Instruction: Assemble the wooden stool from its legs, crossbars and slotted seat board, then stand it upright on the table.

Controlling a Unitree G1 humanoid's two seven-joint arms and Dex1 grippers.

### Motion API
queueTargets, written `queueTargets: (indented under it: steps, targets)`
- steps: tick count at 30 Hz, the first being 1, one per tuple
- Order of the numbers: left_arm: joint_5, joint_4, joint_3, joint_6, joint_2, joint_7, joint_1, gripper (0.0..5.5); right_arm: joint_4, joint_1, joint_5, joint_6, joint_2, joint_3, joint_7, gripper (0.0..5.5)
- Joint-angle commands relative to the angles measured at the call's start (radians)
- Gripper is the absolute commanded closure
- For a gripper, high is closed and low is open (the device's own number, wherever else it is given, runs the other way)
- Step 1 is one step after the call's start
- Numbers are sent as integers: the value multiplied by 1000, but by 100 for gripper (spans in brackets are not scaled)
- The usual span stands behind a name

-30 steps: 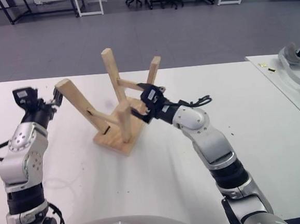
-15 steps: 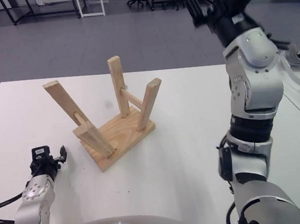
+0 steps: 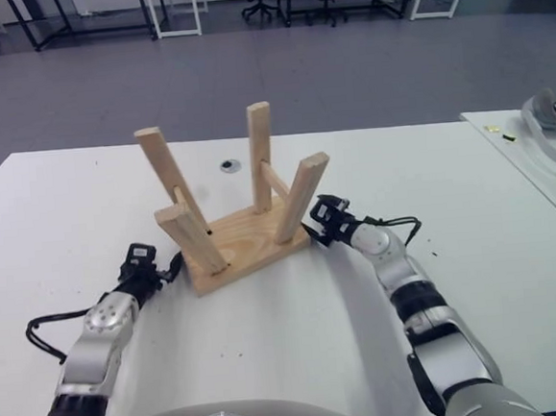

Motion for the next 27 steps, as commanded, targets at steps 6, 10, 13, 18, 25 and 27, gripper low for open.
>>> queueTargets:
  steps: [6, 10, 13, 18, 25, 27]
  targets:
    - [-12, -3, 21, -82, 51, -82, 75, 156, -361, 298, 14, 178, -51, -55, -33, 148]
    - [0, -200, 76, -60, 86, -58, 263, 156, -555, 474, 58, 267, -27, -128, -94, 148]
    - [-17, -291, 49, 5, 48, -47, 335, 156, -617, 524, 50, 330, -14, -117, -101, 148]
    - [-16, -354, -31, 95, -16, -32, 372, 156, -655, 487, 52, 390, 26, -97, -102, 148]
    - [-170, -618, -37, 230, -30, -109, 336, 156, -878, 497, 212, 425, -5, -139, 22, 148]
    - [-241, -703, 36, 285, 37, -162, 271, 156, -997, 498, 335, 494, -59, -184, 114, 148]
